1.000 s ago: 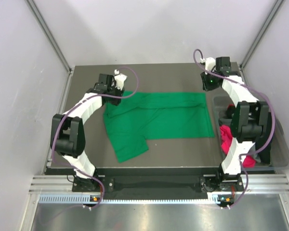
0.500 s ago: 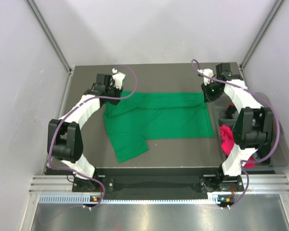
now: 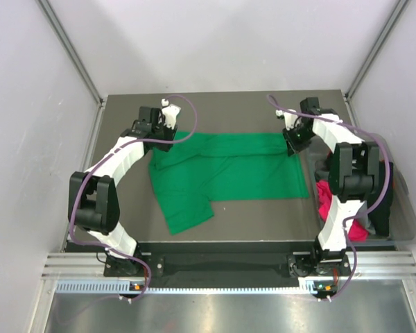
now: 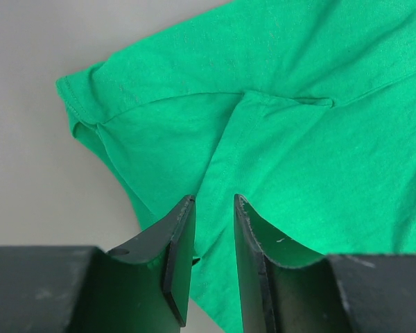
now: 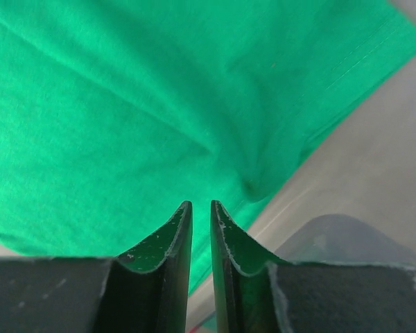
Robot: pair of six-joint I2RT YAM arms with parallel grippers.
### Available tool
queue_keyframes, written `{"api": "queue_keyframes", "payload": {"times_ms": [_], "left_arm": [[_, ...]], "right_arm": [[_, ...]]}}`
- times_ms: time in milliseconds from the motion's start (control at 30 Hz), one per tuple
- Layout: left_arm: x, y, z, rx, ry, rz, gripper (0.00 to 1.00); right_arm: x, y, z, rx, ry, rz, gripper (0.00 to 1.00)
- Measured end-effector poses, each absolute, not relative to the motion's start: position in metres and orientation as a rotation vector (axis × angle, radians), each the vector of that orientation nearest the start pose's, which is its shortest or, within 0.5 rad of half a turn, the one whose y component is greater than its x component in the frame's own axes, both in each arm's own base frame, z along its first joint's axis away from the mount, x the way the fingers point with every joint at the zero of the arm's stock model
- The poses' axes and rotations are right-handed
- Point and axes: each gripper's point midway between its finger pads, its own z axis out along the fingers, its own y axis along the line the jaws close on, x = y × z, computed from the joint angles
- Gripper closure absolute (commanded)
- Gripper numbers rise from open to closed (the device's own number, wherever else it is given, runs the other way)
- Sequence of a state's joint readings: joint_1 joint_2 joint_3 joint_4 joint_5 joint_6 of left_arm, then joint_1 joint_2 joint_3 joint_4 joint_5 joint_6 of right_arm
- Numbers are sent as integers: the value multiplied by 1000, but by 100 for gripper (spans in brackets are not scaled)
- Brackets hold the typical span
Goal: Fold and stack the t-shirts
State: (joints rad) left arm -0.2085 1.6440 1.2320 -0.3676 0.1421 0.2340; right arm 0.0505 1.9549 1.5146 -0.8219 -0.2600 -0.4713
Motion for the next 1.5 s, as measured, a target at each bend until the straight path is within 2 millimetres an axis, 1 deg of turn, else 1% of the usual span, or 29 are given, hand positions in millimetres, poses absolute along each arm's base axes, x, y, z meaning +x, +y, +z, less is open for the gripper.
{"api": "queue_keyframes", "payload": {"times_ms": [200, 333, 500, 800, 1000, 1233, 1333, 1367, 1433, 1467, 1500], "left_arm": [[424, -105, 129, 582, 2273, -155, 66], [422, -105, 127, 583, 2280, -155, 66], [421, -105, 125, 583, 2283, -156, 66], [421, -105, 124, 583, 2285, -157, 66], [420, -105, 122, 585, 2289, -161, 66], [417, -105, 117, 584, 2300, -164, 66], [416, -105, 117, 585, 2300, -169, 67], [416, -106, 117, 586, 2300, -172, 66], [416, -106, 117, 587, 2300, -175, 67], [416, -107, 116, 589, 2299, -177, 67], [416, -107, 116, 588, 2300, -178, 67]], "right_arm": [[417, 48, 55, -771, 2658, 255, 79], [416, 50, 44, -784, 2682, 261, 77], [419, 47, 37, -798, 2692, 232, 74], [430, 36, 37, -810, 2669, 122, 72], [434, 35, 37, -822, 2660, 67, 71], [438, 34, 32, -851, 2658, 2, 71], [441, 32, 31, -866, 2653, -42, 76], [441, 32, 31, -869, 2652, -53, 80], [443, 31, 30, -874, 2643, -80, 85], [444, 31, 29, -878, 2642, -91, 90], [444, 30, 28, -882, 2638, -106, 92]]}}
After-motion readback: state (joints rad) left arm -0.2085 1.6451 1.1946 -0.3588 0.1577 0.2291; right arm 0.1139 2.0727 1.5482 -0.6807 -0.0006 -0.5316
